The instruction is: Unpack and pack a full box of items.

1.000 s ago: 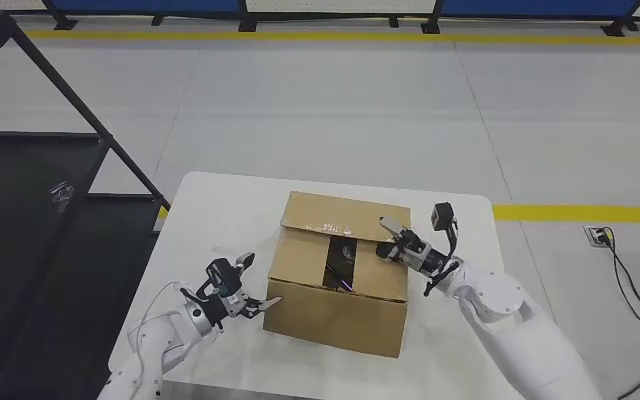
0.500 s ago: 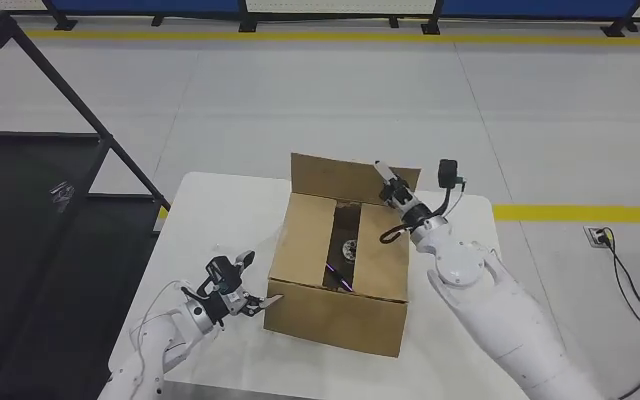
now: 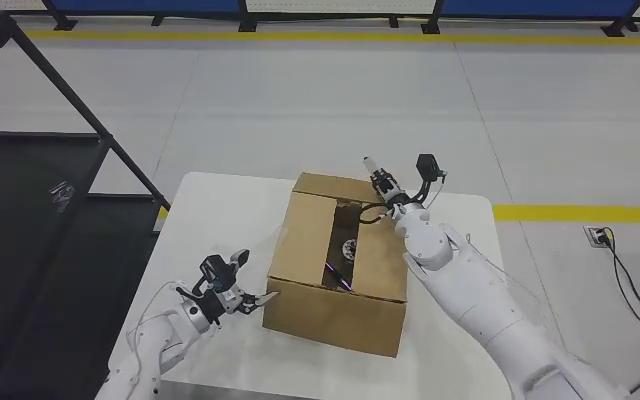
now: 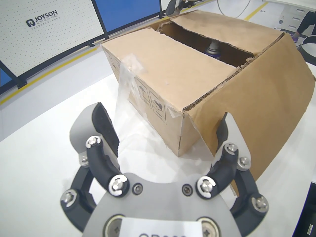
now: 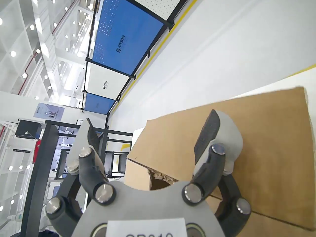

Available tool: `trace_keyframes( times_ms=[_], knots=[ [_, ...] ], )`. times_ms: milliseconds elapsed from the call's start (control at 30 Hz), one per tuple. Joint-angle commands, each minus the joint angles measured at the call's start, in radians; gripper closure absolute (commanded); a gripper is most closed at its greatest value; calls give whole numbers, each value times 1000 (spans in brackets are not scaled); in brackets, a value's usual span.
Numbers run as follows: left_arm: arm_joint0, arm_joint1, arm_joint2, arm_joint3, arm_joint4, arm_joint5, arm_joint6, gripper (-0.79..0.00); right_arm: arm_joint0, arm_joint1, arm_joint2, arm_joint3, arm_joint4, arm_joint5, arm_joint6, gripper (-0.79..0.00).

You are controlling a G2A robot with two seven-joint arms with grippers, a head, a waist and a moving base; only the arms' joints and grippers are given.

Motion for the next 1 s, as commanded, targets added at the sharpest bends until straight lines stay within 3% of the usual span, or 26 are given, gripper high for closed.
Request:
trace_keyframes(
  times_ms=[0, 200, 300, 467, 700, 967],
  knots=[
    [-2, 1, 0, 2, -3, -8, 1, -785, 8, -11, 2, 33, 3, -18, -2, -785],
    [-8, 5, -5, 6, -24, -24, 11, -785, 9, -32, 35, 61, 58, -126, 68, -785],
    [-2, 5, -19, 2, -53, -2, 24, -785, -9, -24, 72, 22, 118, -213, 228, -785],
    [11, 5, -65, -8, -167, 57, 1, -785, -67, 13, 122, -99, 99, -258, 481, -785],
    [13, -1, -102, -6, -317, 151, -62, -785, -194, 75, 198, -318, -21, -163, 666, -785],
    [10, -2, -104, -8, -351, 156, -83, -785, -286, 94, 224, -427, -116, -20, 662, -785]
  ],
)
